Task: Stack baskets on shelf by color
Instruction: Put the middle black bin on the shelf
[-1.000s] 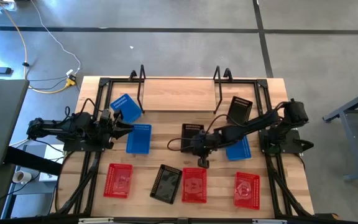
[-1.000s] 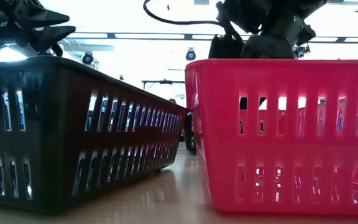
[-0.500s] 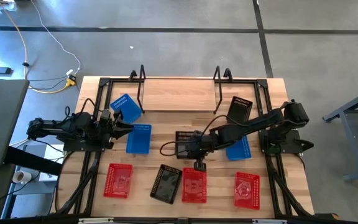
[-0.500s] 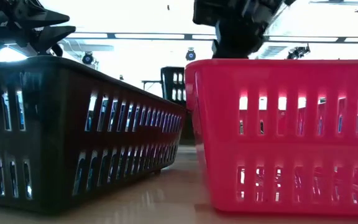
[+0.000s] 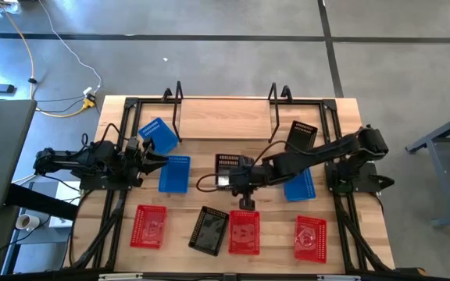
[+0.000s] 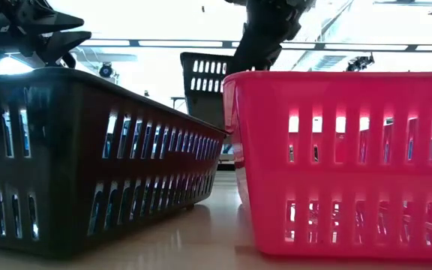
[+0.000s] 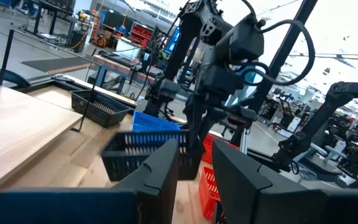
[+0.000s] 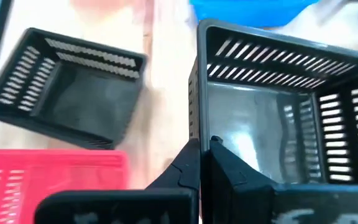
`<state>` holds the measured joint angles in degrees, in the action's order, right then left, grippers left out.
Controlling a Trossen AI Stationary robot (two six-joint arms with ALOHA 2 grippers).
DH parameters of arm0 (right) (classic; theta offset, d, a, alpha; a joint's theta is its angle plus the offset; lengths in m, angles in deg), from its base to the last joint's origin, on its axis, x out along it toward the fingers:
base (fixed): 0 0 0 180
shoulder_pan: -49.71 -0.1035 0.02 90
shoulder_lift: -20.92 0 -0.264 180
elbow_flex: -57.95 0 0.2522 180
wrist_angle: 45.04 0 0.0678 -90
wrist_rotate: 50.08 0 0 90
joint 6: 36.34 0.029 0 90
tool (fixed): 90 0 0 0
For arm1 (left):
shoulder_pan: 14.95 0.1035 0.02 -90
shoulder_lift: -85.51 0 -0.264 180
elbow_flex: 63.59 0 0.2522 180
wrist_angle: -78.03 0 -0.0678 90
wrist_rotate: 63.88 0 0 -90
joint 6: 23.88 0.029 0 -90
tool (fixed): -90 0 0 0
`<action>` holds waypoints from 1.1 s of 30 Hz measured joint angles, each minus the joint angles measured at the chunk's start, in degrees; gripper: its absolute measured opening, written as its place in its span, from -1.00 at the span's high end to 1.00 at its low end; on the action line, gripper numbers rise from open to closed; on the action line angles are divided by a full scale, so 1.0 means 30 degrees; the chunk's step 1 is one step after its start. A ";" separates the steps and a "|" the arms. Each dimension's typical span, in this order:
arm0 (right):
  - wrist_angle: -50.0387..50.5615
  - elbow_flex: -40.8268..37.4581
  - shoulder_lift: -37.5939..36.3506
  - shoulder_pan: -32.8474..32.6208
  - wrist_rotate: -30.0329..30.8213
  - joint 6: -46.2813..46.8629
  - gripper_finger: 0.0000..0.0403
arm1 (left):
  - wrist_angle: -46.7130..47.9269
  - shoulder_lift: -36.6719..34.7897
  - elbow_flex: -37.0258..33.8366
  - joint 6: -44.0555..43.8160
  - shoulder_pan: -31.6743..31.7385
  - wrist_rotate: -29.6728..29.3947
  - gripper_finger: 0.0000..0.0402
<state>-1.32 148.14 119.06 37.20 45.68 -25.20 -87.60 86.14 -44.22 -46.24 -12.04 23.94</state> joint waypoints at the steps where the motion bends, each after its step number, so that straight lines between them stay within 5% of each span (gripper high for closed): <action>1: 0.0347 0.0251 -0.0012 0.0002 0.0303 -0.0287 1.00 | 0.0002 0.0001 0.0005 -0.0002 -0.0001 0.0000 0.55; 17: 0.2736 0.0771 -0.4536 0.1338 0.3594 -0.3824 1.00 | -0.0004 -0.0003 0.0007 -0.0003 -0.0004 -0.0028 0.55; 33: 0.1781 -0.3300 -0.7900 0.5269 0.1512 -0.8122 1.00 | -0.0011 -0.0003 0.0007 -0.0018 0.0004 -0.1217 0.55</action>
<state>4.02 138.24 95.36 53.01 50.22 -49.57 -87.63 86.13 -44.20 -46.29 -12.03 20.29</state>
